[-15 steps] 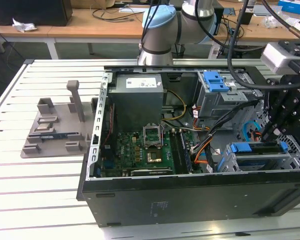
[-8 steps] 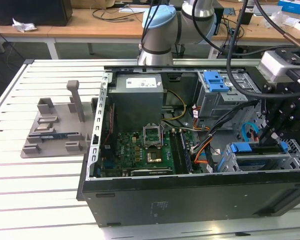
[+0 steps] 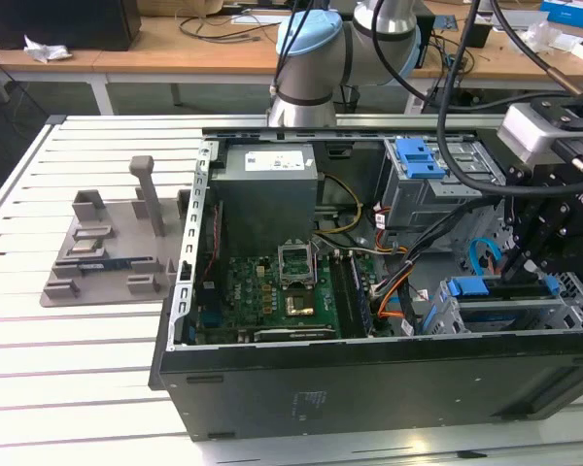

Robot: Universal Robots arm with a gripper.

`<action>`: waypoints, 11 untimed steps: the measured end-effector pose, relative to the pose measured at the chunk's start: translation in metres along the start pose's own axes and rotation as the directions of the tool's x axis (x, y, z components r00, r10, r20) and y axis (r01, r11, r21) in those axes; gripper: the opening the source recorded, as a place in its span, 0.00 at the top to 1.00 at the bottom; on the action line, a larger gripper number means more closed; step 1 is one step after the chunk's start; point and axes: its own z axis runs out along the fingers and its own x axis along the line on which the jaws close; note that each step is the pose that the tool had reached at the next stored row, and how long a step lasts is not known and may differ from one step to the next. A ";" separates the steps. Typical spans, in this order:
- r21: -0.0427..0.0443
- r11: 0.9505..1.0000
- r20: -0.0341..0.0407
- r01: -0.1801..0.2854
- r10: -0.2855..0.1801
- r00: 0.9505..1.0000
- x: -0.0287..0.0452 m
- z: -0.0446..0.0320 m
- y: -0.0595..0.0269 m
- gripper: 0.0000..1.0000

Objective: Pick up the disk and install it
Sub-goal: 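Insert the second disk wire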

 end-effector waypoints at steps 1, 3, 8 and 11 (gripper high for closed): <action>0.000 1.000 0.001 0.000 0.000 1.000 0.0000 0.0010 0.0003 0.84; 0.000 1.000 0.001 0.000 0.000 1.000 0.0000 0.0009 0.0003 0.84; 0.000 1.000 0.000 0.000 0.000 1.000 0.0002 0.0030 -0.0014 0.84; 0.000 1.000 0.001 0.000 0.000 1.000 0.0002 0.0032 -0.0032 0.84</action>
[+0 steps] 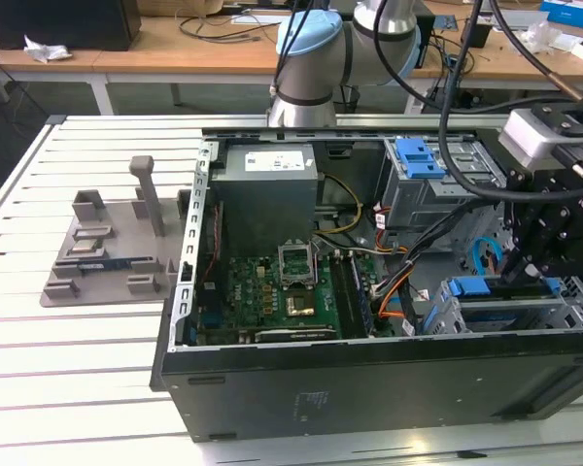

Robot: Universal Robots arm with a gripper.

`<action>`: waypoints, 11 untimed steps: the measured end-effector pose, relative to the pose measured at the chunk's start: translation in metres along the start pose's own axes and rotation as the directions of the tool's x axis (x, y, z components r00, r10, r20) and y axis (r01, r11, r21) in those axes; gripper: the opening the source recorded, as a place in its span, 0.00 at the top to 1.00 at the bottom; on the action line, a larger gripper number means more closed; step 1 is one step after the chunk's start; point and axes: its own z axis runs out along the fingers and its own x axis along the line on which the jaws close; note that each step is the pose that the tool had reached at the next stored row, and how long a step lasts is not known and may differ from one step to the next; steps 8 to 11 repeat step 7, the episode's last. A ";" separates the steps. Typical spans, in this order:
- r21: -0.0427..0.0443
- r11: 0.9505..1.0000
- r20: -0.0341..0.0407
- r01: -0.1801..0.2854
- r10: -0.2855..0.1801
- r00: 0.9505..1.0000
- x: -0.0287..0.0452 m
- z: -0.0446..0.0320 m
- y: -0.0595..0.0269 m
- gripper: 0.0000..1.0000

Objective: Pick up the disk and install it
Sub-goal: 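Insert the second disk wire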

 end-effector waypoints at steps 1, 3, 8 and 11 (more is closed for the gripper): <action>0.000 1.000 -0.001 0.000 0.000 1.000 0.0001 -0.0010 0.0001 0.76; 0.001 1.000 -0.001 0.000 0.000 1.000 -0.0007 -0.0226 0.0013 0.76; 0.001 1.000 0.000 0.000 0.000 1.000 -0.0018 -0.0497 0.0025 0.89; 0.001 1.000 0.000 0.000 0.000 1.000 -0.0018 -0.0497 0.0025 0.89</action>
